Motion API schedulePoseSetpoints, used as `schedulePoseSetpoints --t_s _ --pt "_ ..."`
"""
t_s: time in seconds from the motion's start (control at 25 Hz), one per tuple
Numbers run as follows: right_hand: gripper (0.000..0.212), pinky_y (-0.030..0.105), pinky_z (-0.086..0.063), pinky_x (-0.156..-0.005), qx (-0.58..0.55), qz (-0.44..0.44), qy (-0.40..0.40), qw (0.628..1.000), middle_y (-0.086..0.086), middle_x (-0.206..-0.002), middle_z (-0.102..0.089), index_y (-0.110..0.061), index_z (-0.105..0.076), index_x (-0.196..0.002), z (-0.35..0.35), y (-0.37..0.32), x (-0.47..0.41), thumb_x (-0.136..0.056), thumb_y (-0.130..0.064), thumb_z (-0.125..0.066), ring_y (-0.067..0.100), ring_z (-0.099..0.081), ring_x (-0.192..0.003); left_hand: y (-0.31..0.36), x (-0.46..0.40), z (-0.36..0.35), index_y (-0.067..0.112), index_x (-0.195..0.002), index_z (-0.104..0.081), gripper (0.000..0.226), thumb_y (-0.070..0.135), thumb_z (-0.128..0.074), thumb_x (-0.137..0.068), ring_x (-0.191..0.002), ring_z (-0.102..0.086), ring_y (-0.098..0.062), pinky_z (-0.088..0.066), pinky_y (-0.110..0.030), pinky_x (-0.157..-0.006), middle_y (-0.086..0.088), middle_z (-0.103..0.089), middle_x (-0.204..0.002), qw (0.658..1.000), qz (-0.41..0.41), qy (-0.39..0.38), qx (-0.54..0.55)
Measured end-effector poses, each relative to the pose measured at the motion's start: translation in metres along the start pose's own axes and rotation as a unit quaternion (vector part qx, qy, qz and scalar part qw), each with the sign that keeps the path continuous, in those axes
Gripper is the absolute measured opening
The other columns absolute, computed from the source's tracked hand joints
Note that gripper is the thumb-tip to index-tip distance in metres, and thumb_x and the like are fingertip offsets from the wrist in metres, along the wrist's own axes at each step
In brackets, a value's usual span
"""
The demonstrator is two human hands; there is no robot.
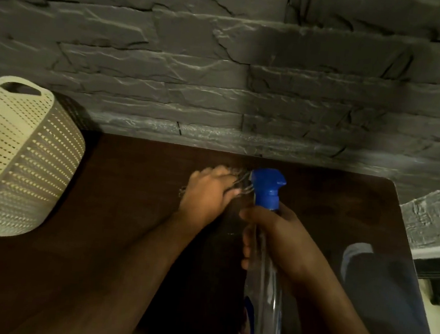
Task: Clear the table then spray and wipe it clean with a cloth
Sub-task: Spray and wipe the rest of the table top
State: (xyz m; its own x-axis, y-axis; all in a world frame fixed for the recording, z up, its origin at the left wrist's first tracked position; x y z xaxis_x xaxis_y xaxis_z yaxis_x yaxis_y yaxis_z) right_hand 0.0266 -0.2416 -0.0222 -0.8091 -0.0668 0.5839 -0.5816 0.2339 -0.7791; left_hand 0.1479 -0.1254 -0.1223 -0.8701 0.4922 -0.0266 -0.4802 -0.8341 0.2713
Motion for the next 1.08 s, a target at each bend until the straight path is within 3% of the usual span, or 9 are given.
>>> schedulePoseSetpoints --t_s 0.12,0.2,0.36,0.44,0.64,0.8,0.88,1.04,1.08 --pt "0.020 0.033 -0.051 -0.054 -0.001 0.005 -0.002 1.000 0.008 -0.066 -0.056 -0.015 -0.055 -0.108 0.004 0.003 0.005 -0.089 -0.016 -0.061 0.021 -0.056 -0.056 -0.064 0.006 0.017 0.028 -0.110 -0.065 0.026 0.041 -0.055 -0.091 -0.099 -0.057 -0.021 -0.044 -0.038 -0.084 0.002 -0.060 -0.110 0.992 0.109 0.057 -0.016" --pt "0.021 0.033 -0.050 -0.052 -0.001 0.011 0.008 1.000 0.011 -0.067 -0.055 -0.013 -0.054 -0.110 0.005 0.004 0.004 -0.089 -0.015 -0.060 0.022 -0.055 -0.056 -0.066 -0.028 0.016 0.024 -0.107 -0.065 0.025 0.040 -0.057 -0.090 -0.097 -0.057 -0.023 -0.045 -0.037 -0.082 -0.001 -0.061 -0.108 0.983 0.174 0.065 -0.010" --pt "0.017 0.032 -0.051 -0.052 -0.007 0.006 0.009 1.000 0.008 -0.066 -0.056 -0.015 -0.054 -0.108 0.004 0.005 0.003 -0.091 -0.014 -0.058 0.020 -0.056 -0.055 0.003 -0.031 -0.004 0.025 -0.108 -0.065 0.025 0.040 -0.055 -0.090 -0.098 -0.055 -0.020 -0.043 -0.037 -0.083 0.001 -0.058 -0.108 0.999 0.047 0.020 -0.001" --pt "0.016 0.032 -0.051 -0.053 -0.002 0.001 0.007 1.000 0.007 -0.066 -0.057 -0.016 -0.054 -0.107 0.004 0.004 0.004 -0.091 -0.015 -0.058 0.019 -0.056 -0.055 -0.013 0.009 -0.003 0.028 -0.111 -0.064 0.026 0.040 -0.054 -0.091 -0.098 -0.055 -0.018 -0.044 -0.039 -0.086 0.004 -0.058 -0.108 0.999 -0.017 0.009 0.028" --pt "0.017 0.034 -0.051 -0.054 0.006 0.008 0.029 1.000 0.009 -0.069 -0.056 -0.018 -0.054 -0.107 0.007 0.003 0.003 -0.091 -0.015 -0.059 0.020 -0.056 -0.057 -0.057 -0.027 0.014 0.022 -0.108 -0.066 0.025 0.037 -0.058 -0.090 -0.097 -0.058 -0.025 -0.048 -0.039 -0.084 -0.003 -0.061 -0.106 0.989 0.133 0.058 0.011" --pt "0.014 0.035 -0.050 -0.054 0.004 0.008 0.035 0.999 0.007 -0.069 -0.057 -0.019 -0.055 -0.104 0.011 0.004 0.004 -0.091 -0.016 -0.058 0.020 -0.057 -0.057 0.012 -0.008 -0.007 0.025 -0.110 -0.066 0.028 0.041 -0.056 -0.089 -0.101 -0.057 -0.023 -0.044 -0.038 -0.085 0.000 -0.061 -0.110 1.000 0.005 -0.003 0.028" --pt "0.016 0.036 -0.050 -0.054 0.002 0.006 0.033 0.999 0.008 -0.069 -0.056 -0.017 -0.054 -0.105 0.014 0.009 0.011 -0.090 -0.016 -0.059 0.021 -0.056 -0.058 -0.013 0.033 0.000 0.023 -0.111 -0.067 0.031 0.042 -0.054 -0.091 -0.100 -0.058 -0.023 -0.045 -0.038 -0.086 -0.001 -0.062 -0.110 0.999 -0.031 0.002 0.031" --pt "0.028 0.036 -0.053 -0.057 0.011 -0.016 0.027 0.999 0.005 -0.069 -0.058 -0.017 -0.051 -0.113 0.022 0.023 0.018 -0.088 -0.019 -0.063 0.020 -0.058 -0.059 -0.085 0.000 0.025 0.015 -0.113 -0.065 0.033 0.038 -0.056 -0.092 -0.099 -0.059 -0.034 -0.048 -0.041 -0.086 -0.012 -0.059 -0.112 0.975 0.211 0.076 0.006" --pt "0.028 0.036 -0.053 -0.056 0.011 -0.016 0.027 0.999 0.005 -0.068 -0.059 -0.016 -0.051 -0.113 0.021 0.025 0.019 -0.088 -0.019 -0.063 0.020 -0.058 -0.058 -0.074 -0.017 0.020 0.015 -0.113 -0.065 0.033 0.039 -0.056 -0.092 -0.099 -0.058 -0.034 -0.048 -0.041 -0.085 -0.012 -0.059 -0.113 0.974 0.215 0.075 0.008"
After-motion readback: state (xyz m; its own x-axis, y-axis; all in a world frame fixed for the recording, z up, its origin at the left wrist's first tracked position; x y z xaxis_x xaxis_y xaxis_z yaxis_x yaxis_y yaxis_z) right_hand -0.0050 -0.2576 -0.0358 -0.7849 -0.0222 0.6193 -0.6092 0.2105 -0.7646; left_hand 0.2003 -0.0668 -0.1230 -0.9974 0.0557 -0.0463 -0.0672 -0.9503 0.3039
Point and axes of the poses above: each hand's wrist, its own x-axis away from the middle knuckle, its own z-axis out of the back of the hand, y = z × x, the point moved 4 cm from there along -x, towards the middle knuckle
